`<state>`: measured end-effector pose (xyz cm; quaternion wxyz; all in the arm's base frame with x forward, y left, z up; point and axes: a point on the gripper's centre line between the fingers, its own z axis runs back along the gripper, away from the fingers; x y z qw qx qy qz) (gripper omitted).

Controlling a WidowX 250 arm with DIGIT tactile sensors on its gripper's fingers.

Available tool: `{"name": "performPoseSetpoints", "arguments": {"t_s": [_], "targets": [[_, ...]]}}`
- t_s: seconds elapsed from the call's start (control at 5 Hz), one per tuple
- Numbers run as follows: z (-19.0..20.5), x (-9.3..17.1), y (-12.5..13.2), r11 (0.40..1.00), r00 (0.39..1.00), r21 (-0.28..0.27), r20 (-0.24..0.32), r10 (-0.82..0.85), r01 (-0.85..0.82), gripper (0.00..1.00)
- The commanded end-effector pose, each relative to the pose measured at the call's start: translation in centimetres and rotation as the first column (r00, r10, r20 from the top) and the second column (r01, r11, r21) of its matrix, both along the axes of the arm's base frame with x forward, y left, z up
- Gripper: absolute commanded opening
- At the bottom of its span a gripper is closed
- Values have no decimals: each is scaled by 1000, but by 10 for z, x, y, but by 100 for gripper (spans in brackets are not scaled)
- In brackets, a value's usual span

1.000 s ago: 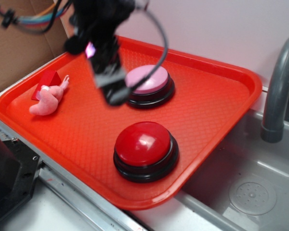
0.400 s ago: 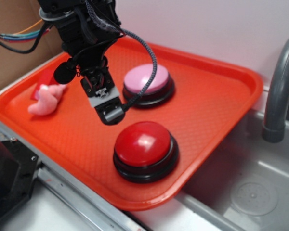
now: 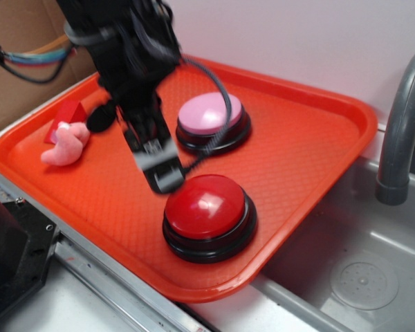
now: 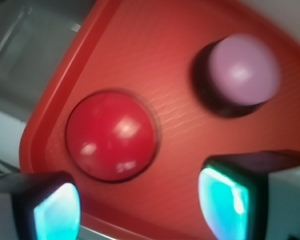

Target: Push the red button.

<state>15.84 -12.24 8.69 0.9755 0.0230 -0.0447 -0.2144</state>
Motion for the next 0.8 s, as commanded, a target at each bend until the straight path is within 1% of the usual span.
{"name": "performPoseSetpoints", "arguments": {"t_s": [0.0,0.2,0.4,0.6], "targets": [[-18,4,-8,998,998,-64,-66,10,-14,100],[-28,8,-8,999,1000,-49,14,20,-19,100],[-37,14,-12,999,997,-47,65,30,-27,100],[-41,15,-13,997,999,-70,19,32,-30,100]]}}
